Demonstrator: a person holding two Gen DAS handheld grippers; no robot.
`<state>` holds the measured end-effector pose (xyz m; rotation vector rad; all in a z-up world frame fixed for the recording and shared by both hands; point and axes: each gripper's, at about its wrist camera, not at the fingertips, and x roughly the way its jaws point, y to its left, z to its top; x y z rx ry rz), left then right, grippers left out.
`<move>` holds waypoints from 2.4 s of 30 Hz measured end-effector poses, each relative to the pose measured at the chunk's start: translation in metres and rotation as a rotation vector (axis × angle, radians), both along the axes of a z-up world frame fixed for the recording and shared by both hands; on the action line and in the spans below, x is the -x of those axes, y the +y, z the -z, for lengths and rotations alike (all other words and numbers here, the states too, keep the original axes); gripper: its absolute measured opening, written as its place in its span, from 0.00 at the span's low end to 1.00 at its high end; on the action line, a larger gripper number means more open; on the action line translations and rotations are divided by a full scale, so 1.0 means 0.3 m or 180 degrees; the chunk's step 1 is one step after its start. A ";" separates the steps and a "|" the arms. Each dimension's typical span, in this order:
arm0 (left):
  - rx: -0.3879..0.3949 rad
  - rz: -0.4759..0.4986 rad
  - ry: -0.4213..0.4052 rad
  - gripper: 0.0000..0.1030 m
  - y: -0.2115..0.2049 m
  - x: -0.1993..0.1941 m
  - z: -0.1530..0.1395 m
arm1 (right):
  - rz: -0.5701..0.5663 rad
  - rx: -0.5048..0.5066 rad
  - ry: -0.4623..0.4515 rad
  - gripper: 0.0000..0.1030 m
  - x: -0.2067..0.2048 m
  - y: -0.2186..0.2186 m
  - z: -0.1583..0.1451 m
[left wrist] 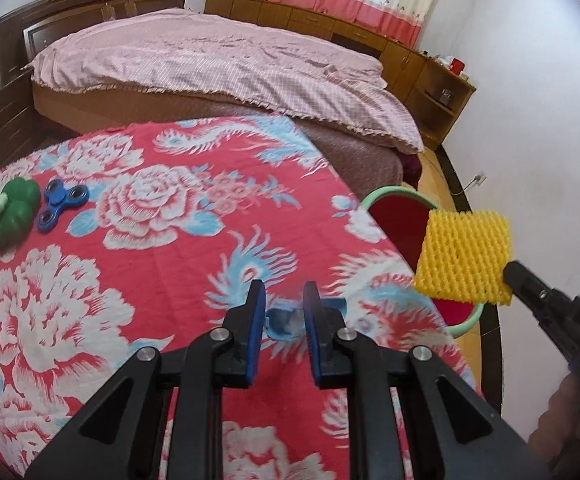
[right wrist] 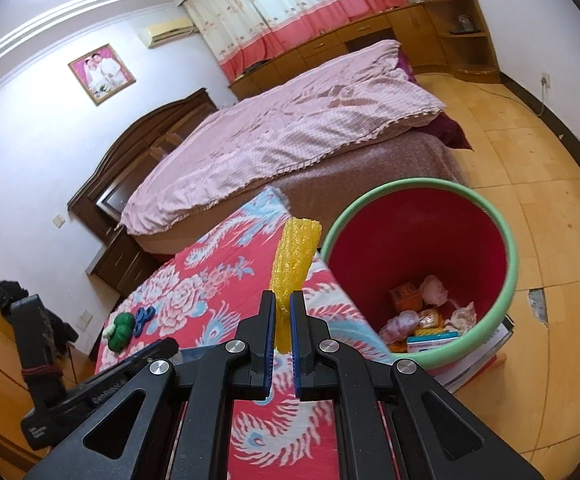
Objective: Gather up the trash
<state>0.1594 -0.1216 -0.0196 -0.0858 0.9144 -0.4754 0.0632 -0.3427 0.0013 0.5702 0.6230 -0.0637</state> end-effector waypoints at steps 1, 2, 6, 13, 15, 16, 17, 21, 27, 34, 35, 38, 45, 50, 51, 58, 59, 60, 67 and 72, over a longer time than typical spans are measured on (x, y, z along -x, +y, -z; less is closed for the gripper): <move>0.0014 -0.0005 -0.0018 0.18 -0.011 0.000 -0.009 | 0.0032 -0.0004 -0.0005 0.07 0.007 -0.014 0.000; 0.0023 -0.0008 -0.0035 0.18 -0.022 0.000 -0.018 | 0.0058 -0.0007 -0.0008 0.07 0.012 -0.028 0.000; 0.0058 0.0000 -0.0088 0.18 -0.079 0.000 -0.041 | 0.0172 -0.0005 -0.0008 0.07 0.035 -0.078 0.004; 0.0053 0.0130 -0.0118 0.18 -0.201 -0.007 -0.051 | 0.0393 -0.0068 0.0086 0.07 0.044 -0.184 0.049; 0.0044 0.0170 -0.0122 0.18 -0.234 -0.010 -0.050 | 0.0441 -0.0091 0.0129 0.09 0.043 -0.209 0.068; 0.0034 0.0191 -0.0126 0.18 -0.254 -0.014 -0.047 | 0.0462 -0.0106 0.0151 0.09 0.043 -0.221 0.076; 0.0027 0.0208 -0.0128 0.18 -0.269 -0.016 -0.043 | 0.0486 -0.0121 0.0188 0.09 0.039 -0.235 0.089; -0.0005 0.0319 -0.0108 0.18 -0.345 -0.031 -0.024 | 0.0525 -0.0135 0.0274 0.10 0.032 -0.262 0.126; -0.0040 0.0478 -0.0091 0.18 -0.440 -0.048 0.004 | 0.0513 -0.0150 0.0303 0.18 0.032 -0.298 0.158; -0.0081 0.0644 -0.0152 0.18 -0.532 -0.057 0.021 | 0.0562 -0.0198 0.0300 0.22 0.043 -0.336 0.168; -0.0092 0.0656 -0.0158 0.18 -0.542 -0.056 0.022 | 0.0573 -0.0191 0.0292 0.22 0.047 -0.341 0.167; -0.0124 0.0713 -0.0148 0.24 -0.566 -0.054 0.027 | 0.0601 -0.0189 0.0277 0.23 0.058 -0.352 0.166; -0.0194 0.0709 -0.0170 0.37 -0.560 -0.023 0.016 | 0.0599 -0.0180 0.0293 0.27 0.067 -0.349 0.159; -0.0175 0.0615 -0.0183 0.45 -0.506 0.005 -0.005 | 0.0576 -0.0128 0.0297 0.46 0.076 -0.324 0.140; -0.0176 0.0588 -0.0183 0.48 -0.493 0.011 -0.010 | 0.0558 -0.0108 0.0304 0.46 0.077 -0.316 0.136; -0.0215 0.0374 -0.0212 0.52 -0.385 0.057 -0.040 | 0.0417 0.0042 0.0326 0.56 0.091 -0.238 0.101; -0.0209 0.0342 -0.0214 0.53 -0.366 0.066 -0.046 | 0.0388 0.0079 0.0318 0.59 0.095 -0.220 0.091; -0.0203 0.0323 -0.0218 0.53 -0.352 0.071 -0.051 | 0.0371 0.0102 0.0309 0.62 0.096 -0.209 0.083; -0.0186 0.0058 -0.0271 0.54 -0.217 0.127 -0.093 | 0.0212 0.0260 0.0226 0.64 0.119 -0.102 0.027; -0.0153 -0.0127 -0.0317 0.54 -0.117 0.172 -0.124 | 0.0101 0.0373 0.0141 0.69 0.138 -0.015 -0.012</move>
